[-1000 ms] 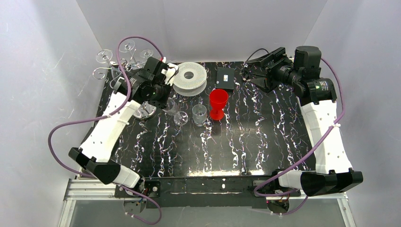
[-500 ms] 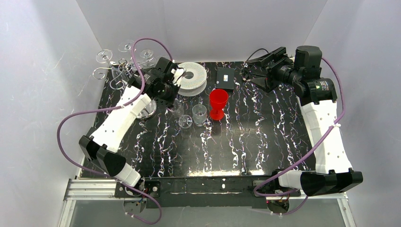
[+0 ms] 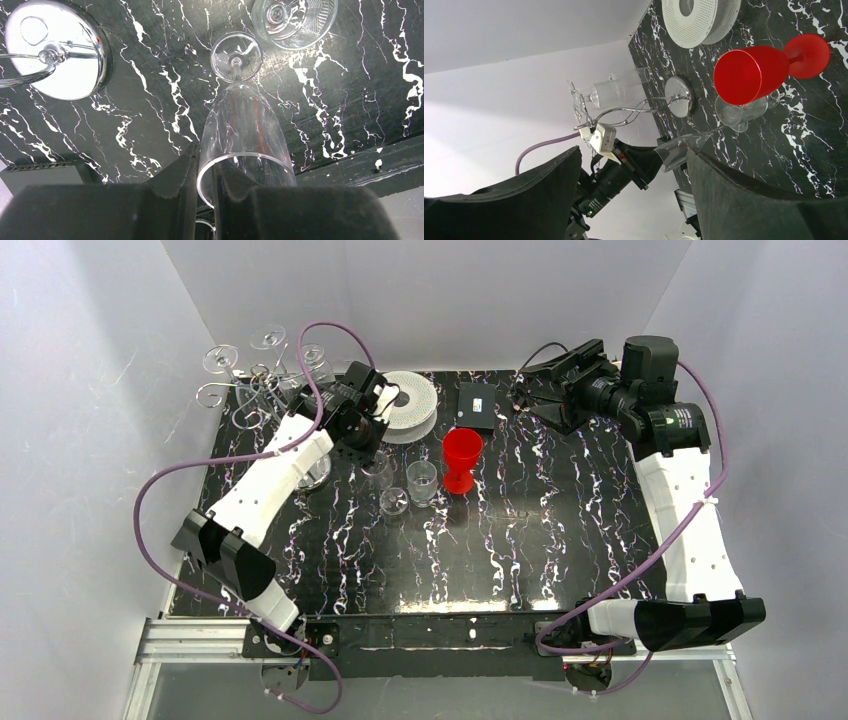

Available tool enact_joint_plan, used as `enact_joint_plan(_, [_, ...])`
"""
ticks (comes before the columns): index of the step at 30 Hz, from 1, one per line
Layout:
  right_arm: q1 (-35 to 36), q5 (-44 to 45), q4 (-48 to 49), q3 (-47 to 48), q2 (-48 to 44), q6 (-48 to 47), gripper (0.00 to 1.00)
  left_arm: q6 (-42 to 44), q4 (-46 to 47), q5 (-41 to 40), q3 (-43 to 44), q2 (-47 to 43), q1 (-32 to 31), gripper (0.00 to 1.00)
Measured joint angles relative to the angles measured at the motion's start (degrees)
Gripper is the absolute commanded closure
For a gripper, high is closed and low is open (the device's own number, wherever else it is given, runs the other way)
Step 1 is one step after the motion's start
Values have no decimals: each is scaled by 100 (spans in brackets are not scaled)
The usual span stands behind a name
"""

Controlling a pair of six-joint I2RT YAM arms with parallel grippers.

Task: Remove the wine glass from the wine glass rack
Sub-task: Place the wine glass at the center of the board.

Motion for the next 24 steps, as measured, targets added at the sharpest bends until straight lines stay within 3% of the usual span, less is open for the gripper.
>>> enact_joint_plan(18, [-9,-61,2,0,39,-33,16,20,98,42,0,398,-44,100])
enact_joint_plan(24, [-39,-61,2,0,66,-44,16,46,98,39,0,531,-76,95])
